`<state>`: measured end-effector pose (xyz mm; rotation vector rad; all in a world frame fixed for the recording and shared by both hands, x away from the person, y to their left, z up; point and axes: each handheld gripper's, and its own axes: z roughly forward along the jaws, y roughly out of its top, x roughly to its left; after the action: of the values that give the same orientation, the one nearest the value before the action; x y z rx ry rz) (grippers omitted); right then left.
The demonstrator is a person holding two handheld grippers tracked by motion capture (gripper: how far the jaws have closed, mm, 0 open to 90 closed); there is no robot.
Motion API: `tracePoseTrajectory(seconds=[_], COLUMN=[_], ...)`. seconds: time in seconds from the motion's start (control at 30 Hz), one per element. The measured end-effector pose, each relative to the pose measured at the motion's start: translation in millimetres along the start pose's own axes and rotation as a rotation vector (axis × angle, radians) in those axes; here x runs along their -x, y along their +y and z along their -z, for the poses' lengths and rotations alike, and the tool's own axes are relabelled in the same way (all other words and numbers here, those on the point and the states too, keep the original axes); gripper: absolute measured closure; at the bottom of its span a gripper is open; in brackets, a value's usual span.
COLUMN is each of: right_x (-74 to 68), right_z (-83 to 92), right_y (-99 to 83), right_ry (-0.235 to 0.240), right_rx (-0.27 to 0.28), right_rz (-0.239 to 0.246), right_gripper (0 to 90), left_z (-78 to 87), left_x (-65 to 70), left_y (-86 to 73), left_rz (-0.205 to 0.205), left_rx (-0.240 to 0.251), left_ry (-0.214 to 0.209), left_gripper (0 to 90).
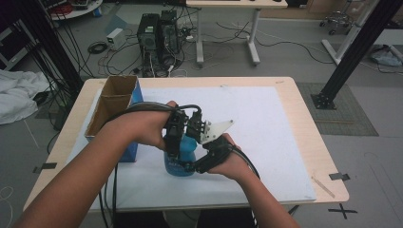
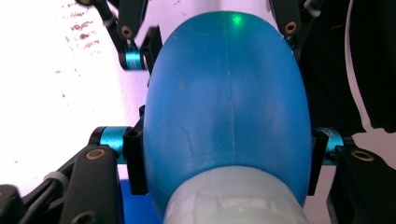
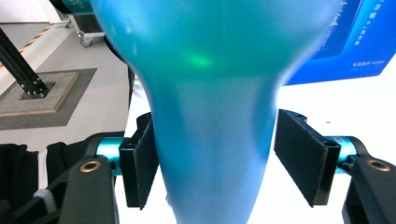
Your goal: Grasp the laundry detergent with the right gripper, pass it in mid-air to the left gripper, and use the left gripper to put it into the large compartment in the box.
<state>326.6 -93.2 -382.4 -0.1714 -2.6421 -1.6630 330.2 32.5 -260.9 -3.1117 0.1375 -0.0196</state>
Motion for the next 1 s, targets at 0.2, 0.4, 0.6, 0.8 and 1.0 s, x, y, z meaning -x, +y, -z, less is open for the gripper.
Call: tracePoseTrajectory(seconds=[0.2, 0.4, 0.6, 0.8, 1.0], right_x=[2.5, 6.9, 9.7, 14.6, 17.9], right_z=[1.6, 4.4, 13.7, 23.8, 26.7], right_y=[0.5, 3.3, 7.2, 12.5, 19.9], right_ry=[0.006, 0.021, 0.02, 0.002, -0.002], right_rx=[-0.03, -0.093, -0.176, -0.224, -0.293], right_rz=[-0.015, -0.041, -0.058, -0.062, -0.055], right_gripper=[28.0, 24.6, 22.7, 22.3, 20.2], left_z=[5.0, 14.2, 24.6, 33.8, 42.9], left_x=[-2.1, -6.1, -13.0, -17.7, -21.7], left_y=[-5.9, -14.7, -23.1, -30.6, -39.7], left_rz=[0.019, 0.051, 0.1, 0.132, 0.173], left_rx=[0.007, 0.027, 0.044, 0.051, 0.05], left_ry=[-0.001, -0.004, -0.005, -0.003, -0.002], left_gripper=[38.5, 38.4, 38.4, 38.3, 38.3])
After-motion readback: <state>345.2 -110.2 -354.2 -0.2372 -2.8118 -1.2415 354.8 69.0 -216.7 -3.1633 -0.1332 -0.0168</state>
